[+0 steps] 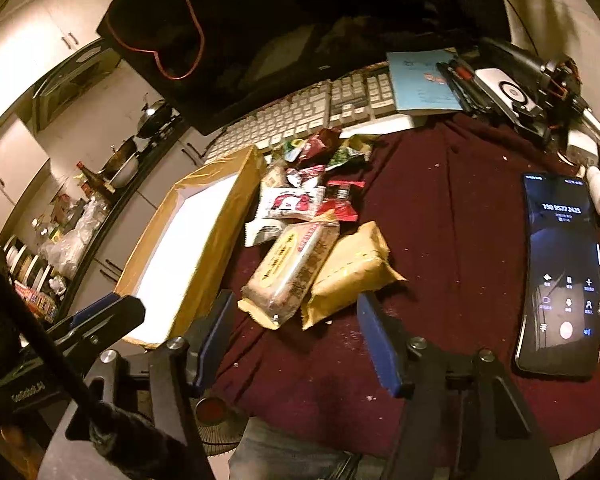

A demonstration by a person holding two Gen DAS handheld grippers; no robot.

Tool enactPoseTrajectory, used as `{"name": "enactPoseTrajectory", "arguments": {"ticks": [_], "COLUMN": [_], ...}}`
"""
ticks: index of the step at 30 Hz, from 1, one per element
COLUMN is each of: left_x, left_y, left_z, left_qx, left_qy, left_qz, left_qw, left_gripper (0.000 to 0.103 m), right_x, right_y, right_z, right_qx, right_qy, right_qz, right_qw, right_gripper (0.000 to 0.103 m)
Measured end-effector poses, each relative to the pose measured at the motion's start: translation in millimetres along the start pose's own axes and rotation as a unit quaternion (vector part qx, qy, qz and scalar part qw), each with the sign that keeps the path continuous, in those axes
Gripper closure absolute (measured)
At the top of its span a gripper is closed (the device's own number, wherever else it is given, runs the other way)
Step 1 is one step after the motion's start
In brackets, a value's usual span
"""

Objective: Organize snacks
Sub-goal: 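Move both tools over the snack pile beside the cardboard tray, then grasp the yellow cracker pack with the left tool while the right tool grasps the gold pouch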

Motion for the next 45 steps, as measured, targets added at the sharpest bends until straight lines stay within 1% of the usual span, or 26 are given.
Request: {"name": "enactPoseTrajectory", "arguments": {"ticks": [4, 8, 12, 17, 19, 22, 24, 28, 29, 31, 34, 37, 40, 41, 45], "left_x": [-2, -12, -26, -48, -58, -76, -87, -107, -113, -122, -128, -126, -128, -127, -127], "left_y": [0, -9, -23, -37, -38, -41, -47, -57, -57, -57, -50, -48, -47, -46, -47], "left_z": [7, 7, 0, -3, -3, -2, -2, 0, 1, 2, 2, 3, 15, 14, 15], "left_qx": [-0.005, -0.004, -0.022, -0.042, -0.04, -0.035, -0.037, -0.054, -0.054, -0.054, -0.04, -0.017, 0.001, 0.007, 0.012], "left_qy": [0.006, 0.035, 0.057, 0.083, 0.094, 0.121, 0.137, 0.167, 0.175, 0.177, 0.176, 0.178, 0.202, 0.194, 0.187], "left_qz": [0.01, 0.046, 0.069, 0.092, 0.091, 0.098, 0.115, 0.119, 0.114, 0.109, 0.098, 0.116, 0.146, 0.146, 0.137], "left_qw": [0.9999, 0.9983, 0.9957, 0.9915, 0.9906, 0.9872, 0.9832, 0.9773, 0.9765, 0.9767, 0.9787, 0.9771, 0.9684, 0.97, 0.9727], "left_gripper": [0.014, 0.014, 0.014, 0.014, 0.014, 0.014, 0.014, 0.014, 0.017, 0.022, 0.031, 0.031, 0.031, 0.031, 0.033], "right_x": [-5, -12, -18, -15, -14, -14, -15, -18, -18, -18, -19, -19, -23, -23, -23], "right_y": [-9, -16, -17, -24, -29, -32, -33, -33, -32, -30, -32, -32, -33, -33, -32], "right_z": [1, 1, 5, 1, 0, 0, 1, 3, 3, 3, 4, 2, 3, 4, 5], "right_qx": [-0.011, -0.01, -0.008, -0.013, -0.017, -0.022, -0.024, -0.028, -0.027, -0.024, -0.028, -0.033, -0.037, -0.039, -0.039], "right_qy": [0.011, 0.025, 0.037, 0.03, 0.028, 0.032, 0.035, 0.041, 0.043, 0.042, 0.043, 0.041, 0.048, 0.048, 0.05], "right_qz": [0.009, 0.022, 0.026, 0.04, 0.046, 0.048, 0.049, 0.039, 0.038, 0.038, 0.036, 0.03, 0.026, 0.025, 0.025], "right_qw": [1.0, 0.999, 0.999, 0.999, 0.998, 0.998, 0.998, 0.998, 0.998, 0.998, 0.998, 0.998, 0.998, 0.998, 0.998], "right_gripper": [0.041, 0.041, 0.041, 0.041, 0.041, 0.042, 0.042, 0.043, 0.043, 0.043, 0.043, 0.043, 0.043, 0.043, 0.043]}}
Point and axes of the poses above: each gripper's, at about its wrist camera, not at the fingertips, and x roughly against the way its jaws point, y to its left, z to its underside, the point moved 7 cm from there along -x, roughly the way its jaws point, and after that the axes turned 4 degrees about -y, right-handed, at the moved point
